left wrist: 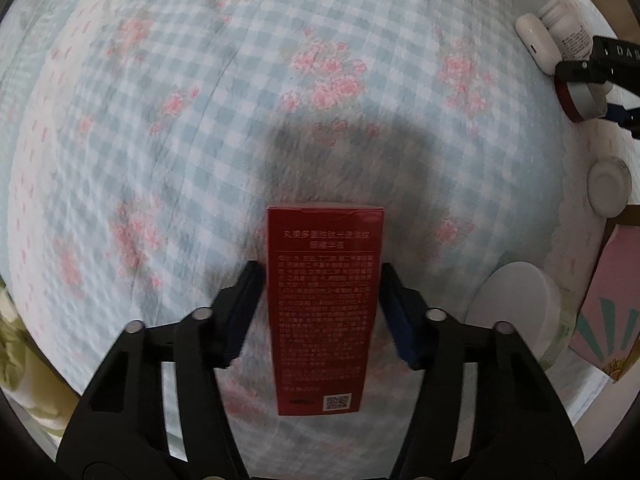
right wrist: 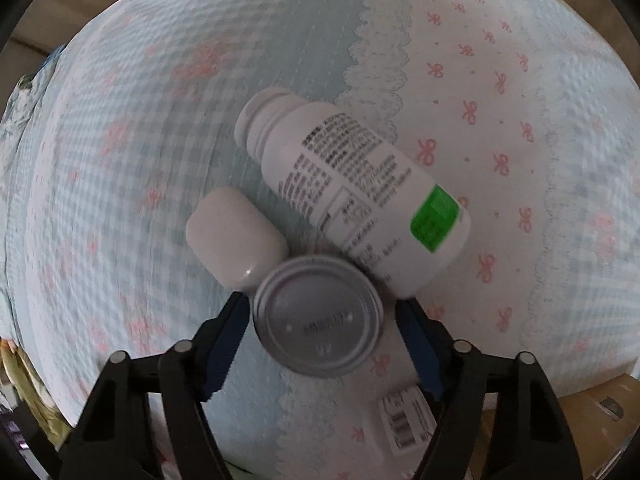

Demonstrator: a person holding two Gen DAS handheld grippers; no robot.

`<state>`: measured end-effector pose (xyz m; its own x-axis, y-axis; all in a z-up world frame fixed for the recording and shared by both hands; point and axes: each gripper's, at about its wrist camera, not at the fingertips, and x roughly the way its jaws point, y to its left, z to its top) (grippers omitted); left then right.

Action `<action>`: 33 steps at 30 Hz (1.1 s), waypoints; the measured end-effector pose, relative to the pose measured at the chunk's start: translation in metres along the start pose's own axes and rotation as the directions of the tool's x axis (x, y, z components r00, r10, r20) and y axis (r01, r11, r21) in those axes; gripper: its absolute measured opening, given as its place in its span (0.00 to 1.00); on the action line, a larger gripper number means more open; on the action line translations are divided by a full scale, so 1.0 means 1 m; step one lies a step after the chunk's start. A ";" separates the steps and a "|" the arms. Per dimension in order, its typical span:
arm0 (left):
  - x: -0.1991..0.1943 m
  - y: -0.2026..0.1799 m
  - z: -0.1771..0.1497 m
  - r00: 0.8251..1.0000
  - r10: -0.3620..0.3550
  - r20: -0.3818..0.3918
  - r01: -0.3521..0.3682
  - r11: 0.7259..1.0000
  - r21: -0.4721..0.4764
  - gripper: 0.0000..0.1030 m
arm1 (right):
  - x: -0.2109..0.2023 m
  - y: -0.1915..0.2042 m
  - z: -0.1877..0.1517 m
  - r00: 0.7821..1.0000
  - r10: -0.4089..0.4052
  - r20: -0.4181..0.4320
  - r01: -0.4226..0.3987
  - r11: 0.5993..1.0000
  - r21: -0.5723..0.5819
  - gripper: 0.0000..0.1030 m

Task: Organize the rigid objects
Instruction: 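Grasp the red box with the left tool while the right tool grasps the silver-lidded tin, then carry the red box and silver tin into the cardboard box and release both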

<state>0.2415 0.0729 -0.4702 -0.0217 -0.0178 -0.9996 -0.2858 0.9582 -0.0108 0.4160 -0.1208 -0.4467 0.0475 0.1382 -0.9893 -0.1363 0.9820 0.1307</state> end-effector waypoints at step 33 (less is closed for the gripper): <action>-0.065 0.075 -0.052 0.979 -0.147 0.141 0.155 0.987 -0.047 0.37 | -0.066 0.017 -0.062 0.995 0.050 0.083 -0.050 0.999 -0.002 0.51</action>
<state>0.1715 0.1309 -0.4046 0.1562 -0.1176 -0.9807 -0.3304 0.9295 -0.1641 0.3491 -0.1208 -0.3831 0.1223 0.1974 -0.9727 -0.1404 0.9736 0.1800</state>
